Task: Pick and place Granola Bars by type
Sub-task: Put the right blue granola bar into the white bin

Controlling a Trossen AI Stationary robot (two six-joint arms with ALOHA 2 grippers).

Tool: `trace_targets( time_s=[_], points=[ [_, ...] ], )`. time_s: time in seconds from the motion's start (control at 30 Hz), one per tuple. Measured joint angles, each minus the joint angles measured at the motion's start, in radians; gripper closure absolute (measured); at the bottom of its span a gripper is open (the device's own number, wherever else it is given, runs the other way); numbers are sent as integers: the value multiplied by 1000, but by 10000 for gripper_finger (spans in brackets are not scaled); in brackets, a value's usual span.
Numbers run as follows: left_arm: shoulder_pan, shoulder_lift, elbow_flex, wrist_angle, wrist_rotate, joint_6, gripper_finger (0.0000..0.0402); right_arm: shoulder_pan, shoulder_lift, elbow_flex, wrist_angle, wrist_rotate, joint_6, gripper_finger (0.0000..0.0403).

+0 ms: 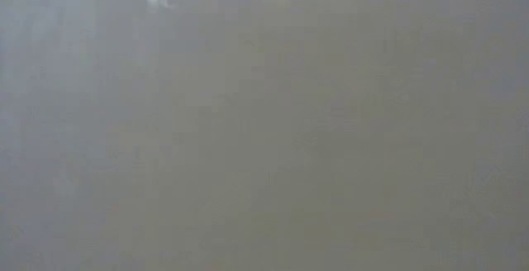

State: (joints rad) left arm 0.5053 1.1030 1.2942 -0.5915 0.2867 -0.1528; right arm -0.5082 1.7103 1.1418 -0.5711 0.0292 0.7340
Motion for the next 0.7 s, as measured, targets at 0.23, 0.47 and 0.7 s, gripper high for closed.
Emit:
trace_targets(
  time_s=[0.23, 0.47, 0.7],
  points=[
    [0, 0, 0, 0, 0, -1, 402, 0, 0, -35, 44, -1, 19, 122],
    [0, 0, 0, 0, 0, -2, 402, 0, 0, -53, 60, -1, 19, 122],
    [0, 0, 0, 0, 0, -2, 402, 0, 0, -51, 62, -3, 18, 127]
  ],
)
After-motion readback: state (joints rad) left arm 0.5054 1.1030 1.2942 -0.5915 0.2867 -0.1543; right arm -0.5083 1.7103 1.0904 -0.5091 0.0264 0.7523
